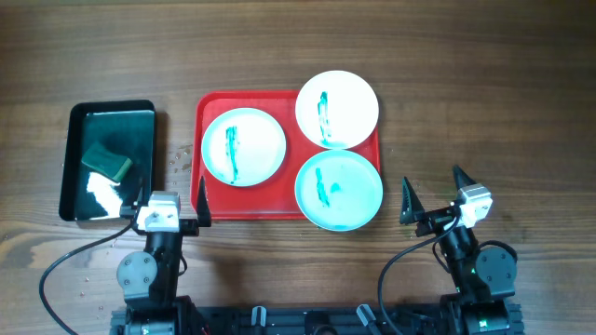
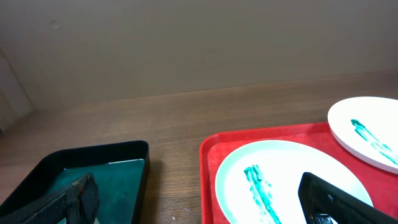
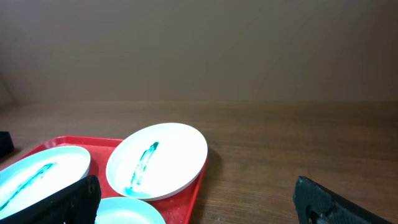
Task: Clean dirty plates on tray and stack at the side
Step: 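Raise both arms from rest toward the trays, then grasp the rim of the left white plate with the right gripper, then pick up the green-yellow sponge from the black tray with the left gripper, then scrub the held plate with the sponge in the left gripper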
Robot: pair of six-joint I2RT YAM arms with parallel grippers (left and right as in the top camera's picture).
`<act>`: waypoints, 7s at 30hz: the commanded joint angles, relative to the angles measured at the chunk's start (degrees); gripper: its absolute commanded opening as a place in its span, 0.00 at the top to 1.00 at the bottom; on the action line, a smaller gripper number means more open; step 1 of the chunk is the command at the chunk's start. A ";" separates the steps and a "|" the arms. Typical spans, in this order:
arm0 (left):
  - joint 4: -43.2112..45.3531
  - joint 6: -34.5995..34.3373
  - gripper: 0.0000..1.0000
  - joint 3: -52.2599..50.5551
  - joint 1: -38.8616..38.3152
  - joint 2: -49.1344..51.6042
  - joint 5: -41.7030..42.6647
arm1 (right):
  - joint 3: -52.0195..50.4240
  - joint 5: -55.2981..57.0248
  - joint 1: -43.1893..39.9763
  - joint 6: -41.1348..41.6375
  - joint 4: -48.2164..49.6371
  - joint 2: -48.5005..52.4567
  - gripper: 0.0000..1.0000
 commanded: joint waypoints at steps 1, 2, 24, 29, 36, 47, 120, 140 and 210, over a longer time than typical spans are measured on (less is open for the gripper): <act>-0.20 1.33 0.00 -0.39 -0.44 0.15 -1.46 | -0.09 1.62 0.09 -1.16 0.09 0.83 0.00; -0.20 1.33 0.00 -0.39 -0.44 0.15 -1.46 | -0.09 1.60 0.09 -1.16 0.11 0.83 0.00; -0.17 1.31 0.00 -0.39 -0.44 0.15 -1.09 | -0.09 6.36 0.09 -1.16 -0.20 0.83 0.00; -0.02 1.31 0.00 -0.37 -0.44 0.15 -0.83 | -0.07 6.25 0.09 -0.63 0.11 0.83 0.00; -0.63 -9.09 0.00 1.09 -0.44 0.46 -0.85 | 0.90 6.08 0.09 3.41 -0.33 1.53 0.00; -7.52 -21.64 0.00 24.50 -0.44 22.43 -0.31 | 22.05 1.25 0.09 3.32 0.72 31.41 0.00; -48.98 -43.50 0.18 70.12 8.76 88.59 -19.43 | 102.99 5.40 31.08 22.88 -45.75 130.62 0.76; -36.35 -28.24 0.46 68.61 16.85 101.39 -21.57 | 102.25 4.61 32.02 22.53 -45.00 130.68 0.96; -37.42 -25.31 0.96 76.00 -15.45 117.07 -6.78 | 99.23 -14.29 24.50 15.28 -40.35 130.73 0.96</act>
